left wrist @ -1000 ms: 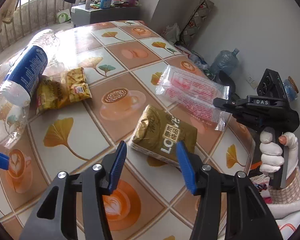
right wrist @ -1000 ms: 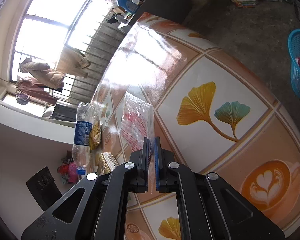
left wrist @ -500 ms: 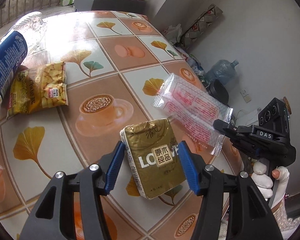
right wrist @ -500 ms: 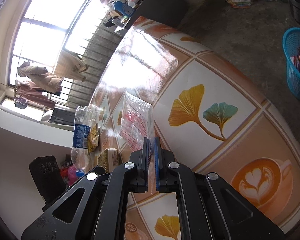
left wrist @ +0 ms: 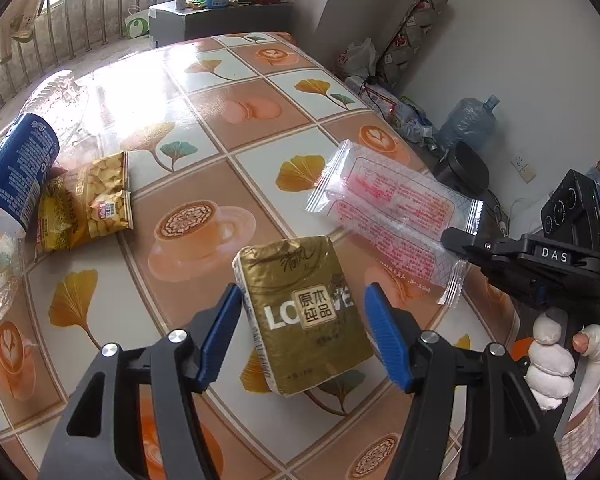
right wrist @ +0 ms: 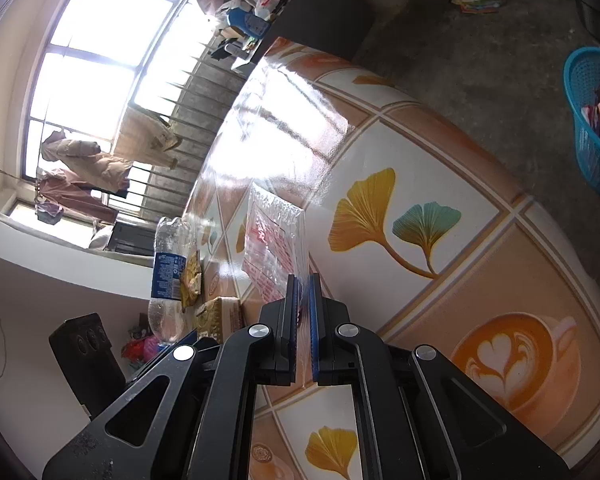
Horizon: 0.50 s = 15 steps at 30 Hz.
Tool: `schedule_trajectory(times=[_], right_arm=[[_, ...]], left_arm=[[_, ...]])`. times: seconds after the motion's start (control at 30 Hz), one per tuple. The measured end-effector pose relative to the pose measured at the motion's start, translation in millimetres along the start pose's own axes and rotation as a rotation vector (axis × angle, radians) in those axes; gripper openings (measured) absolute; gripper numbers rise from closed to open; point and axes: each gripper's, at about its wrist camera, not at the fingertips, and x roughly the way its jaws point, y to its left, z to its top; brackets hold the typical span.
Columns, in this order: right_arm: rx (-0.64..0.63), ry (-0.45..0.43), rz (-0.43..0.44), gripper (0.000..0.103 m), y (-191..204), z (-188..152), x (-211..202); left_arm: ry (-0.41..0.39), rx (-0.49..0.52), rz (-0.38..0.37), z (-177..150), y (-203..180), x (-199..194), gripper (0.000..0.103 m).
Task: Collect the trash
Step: 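Lift the gold pack with the left tool while the right tool holds the wrapper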
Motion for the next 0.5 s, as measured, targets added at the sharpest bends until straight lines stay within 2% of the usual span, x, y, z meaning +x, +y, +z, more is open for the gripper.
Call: schedule_trajectory(times=[0.23, 0.3, 0.5], right_arm=[[0.003, -0.017, 0.01, 0.004, -5.2, -1.0, -7.2], [0.001, -0.035, 0.017, 0.004, -6.4, -0.1, -12.9], [0.028, -0.126, 0.055, 0.004, -25.1, 7.8, -39.7]], left_arm=[[0.019, 0.057, 0.073, -0.2, -8.2, 13.8, 0.067], [0.014, 0.071, 0.088, -1.1, -8.8, 14.2, 0.062], [0.013, 0.127, 0.083, 4.9, -21.5, 10.8, 0.059]])
